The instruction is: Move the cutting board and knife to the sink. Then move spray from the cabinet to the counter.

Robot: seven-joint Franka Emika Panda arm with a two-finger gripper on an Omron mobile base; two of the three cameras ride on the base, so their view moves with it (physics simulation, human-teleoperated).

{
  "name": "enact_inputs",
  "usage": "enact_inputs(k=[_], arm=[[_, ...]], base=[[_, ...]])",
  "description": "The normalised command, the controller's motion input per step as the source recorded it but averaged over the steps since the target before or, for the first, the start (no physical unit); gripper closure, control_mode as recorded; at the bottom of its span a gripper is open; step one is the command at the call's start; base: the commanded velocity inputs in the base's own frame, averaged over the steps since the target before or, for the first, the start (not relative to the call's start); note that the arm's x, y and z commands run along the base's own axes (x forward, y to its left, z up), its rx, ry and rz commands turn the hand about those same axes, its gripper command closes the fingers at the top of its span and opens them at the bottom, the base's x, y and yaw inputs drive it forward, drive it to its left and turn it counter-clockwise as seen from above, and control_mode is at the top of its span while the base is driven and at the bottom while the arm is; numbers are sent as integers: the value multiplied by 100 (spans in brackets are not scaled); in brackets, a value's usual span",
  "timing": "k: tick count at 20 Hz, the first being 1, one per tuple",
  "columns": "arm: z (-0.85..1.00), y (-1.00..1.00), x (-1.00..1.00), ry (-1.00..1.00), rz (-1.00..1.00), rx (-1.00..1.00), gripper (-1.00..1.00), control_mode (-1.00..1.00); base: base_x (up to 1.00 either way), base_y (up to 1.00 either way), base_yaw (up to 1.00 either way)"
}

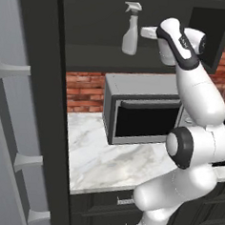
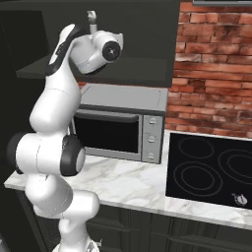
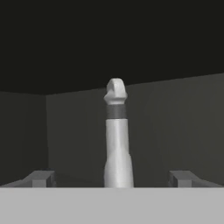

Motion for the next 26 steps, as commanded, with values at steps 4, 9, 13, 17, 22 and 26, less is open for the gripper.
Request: enact_inputs(k=[4, 9, 13, 17, 22, 26], arm=[[0, 1, 33, 7, 0, 0, -100, -100], [3, 7, 22, 6, 0, 0, -100, -100], [9, 12, 13, 8, 0, 0, -100, -100], [4, 14, 17, 9, 0, 0, -100, -100], [4, 5, 18, 7, 0, 0, -100, -100], [3, 3, 13, 1, 0, 0, -100, -100]], base=[[0, 0, 0], [0, 0, 0], [0, 0, 0], [0, 0, 0], [0, 0, 0], [0, 0, 0]])
